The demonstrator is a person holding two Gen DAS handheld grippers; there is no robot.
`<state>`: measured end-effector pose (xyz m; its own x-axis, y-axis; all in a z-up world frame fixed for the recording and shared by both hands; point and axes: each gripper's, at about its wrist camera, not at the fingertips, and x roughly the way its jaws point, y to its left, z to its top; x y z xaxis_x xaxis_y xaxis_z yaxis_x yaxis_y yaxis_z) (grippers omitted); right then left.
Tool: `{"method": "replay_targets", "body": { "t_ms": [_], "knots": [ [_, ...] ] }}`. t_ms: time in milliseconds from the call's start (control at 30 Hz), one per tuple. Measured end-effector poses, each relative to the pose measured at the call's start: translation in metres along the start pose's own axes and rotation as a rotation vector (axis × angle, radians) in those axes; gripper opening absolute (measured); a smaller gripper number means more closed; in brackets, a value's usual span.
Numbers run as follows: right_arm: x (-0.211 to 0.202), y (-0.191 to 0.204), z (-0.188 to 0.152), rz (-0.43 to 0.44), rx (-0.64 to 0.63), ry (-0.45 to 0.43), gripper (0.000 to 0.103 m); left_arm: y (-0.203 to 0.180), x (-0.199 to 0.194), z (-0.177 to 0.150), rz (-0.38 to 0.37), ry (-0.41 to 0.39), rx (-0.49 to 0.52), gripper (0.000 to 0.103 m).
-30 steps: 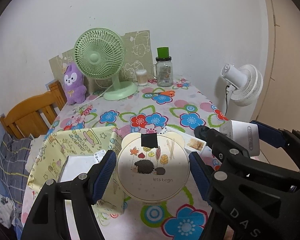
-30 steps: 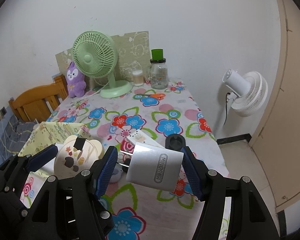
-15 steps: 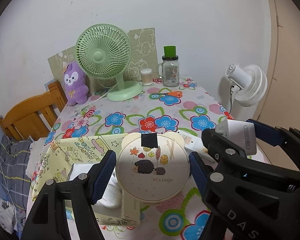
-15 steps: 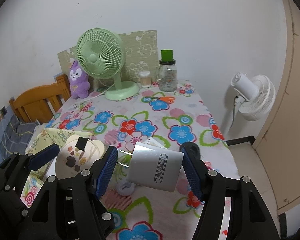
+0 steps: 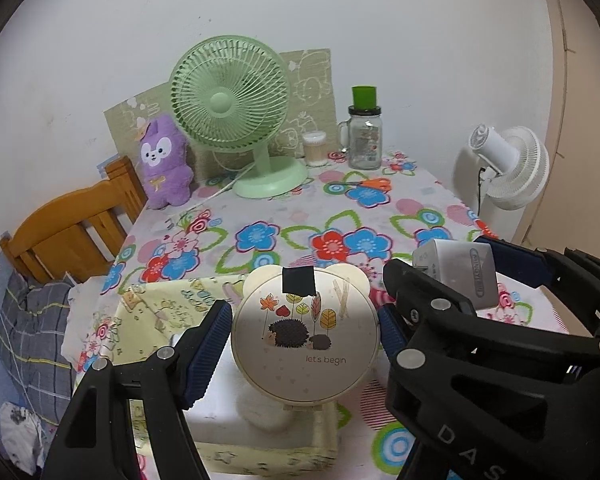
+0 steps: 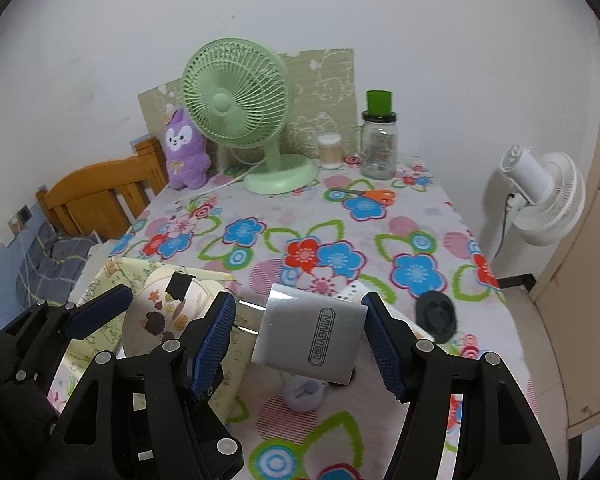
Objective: Organize rigid objects
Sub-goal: 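Carry the bear case with the left tool while the right tool carries the charger to the yellow box, then lower the bear case into the yellow box with the left tool while the right tool releases the charger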
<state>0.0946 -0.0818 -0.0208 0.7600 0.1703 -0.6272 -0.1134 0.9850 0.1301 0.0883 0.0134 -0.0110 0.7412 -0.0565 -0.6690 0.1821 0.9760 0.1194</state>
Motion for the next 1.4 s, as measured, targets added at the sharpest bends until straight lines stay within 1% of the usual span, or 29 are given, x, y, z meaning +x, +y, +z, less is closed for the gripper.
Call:
{"method": "replay_targets", "body": {
  "t_ms": [133,267,467,933,1000,1033,1133,1267,1300,1333,1400],
  "knots": [
    [0.009,0.012,0.001,0.024,-0.013,0.004,0.068,0.016,0.005,-0.002,0.019,0.007,-0.031,0.077],
    [0.014,0.023,0.003,0.048,-0.026,0.005,0.068,0.035,0.007,-0.004,0.021,0.018,-0.086,0.077],
    [0.027,0.041,0.006,0.092,-0.031,0.007,0.068,0.054,0.005,-0.007,0.062,0.013,-0.092,0.077],
    [0.062,0.086,0.001,0.120,-0.103,0.063,0.068,0.096,0.040,-0.029,0.098,0.107,-0.138,0.077],
    [0.066,0.092,0.000,0.128,-0.113,0.073,0.068,0.101,0.046,-0.032,0.096,0.126,-0.147,0.077],
    [0.068,0.094,0.000,0.128,-0.119,0.077,0.066,0.104,0.049,-0.034,0.095,0.137,-0.150,0.077],
    [0.079,0.101,-0.005,0.130,-0.133,0.102,0.066,0.110,0.055,-0.039,0.101,0.156,-0.158,0.077],
    [0.088,0.107,-0.009,0.129,-0.148,0.127,0.066,0.114,0.061,-0.045,0.081,0.180,-0.167,0.077],
    [0.088,0.108,-0.009,0.130,-0.151,0.132,0.066,0.114,0.062,-0.046,0.077,0.177,-0.168,0.079],
    [0.089,0.108,-0.009,0.131,-0.152,0.136,0.066,0.113,0.061,-0.046,0.081,0.167,-0.162,0.085],
    [0.090,0.106,-0.009,0.136,-0.144,0.144,0.066,0.111,0.059,-0.045,0.070,0.153,-0.156,0.090]
  ]
}}
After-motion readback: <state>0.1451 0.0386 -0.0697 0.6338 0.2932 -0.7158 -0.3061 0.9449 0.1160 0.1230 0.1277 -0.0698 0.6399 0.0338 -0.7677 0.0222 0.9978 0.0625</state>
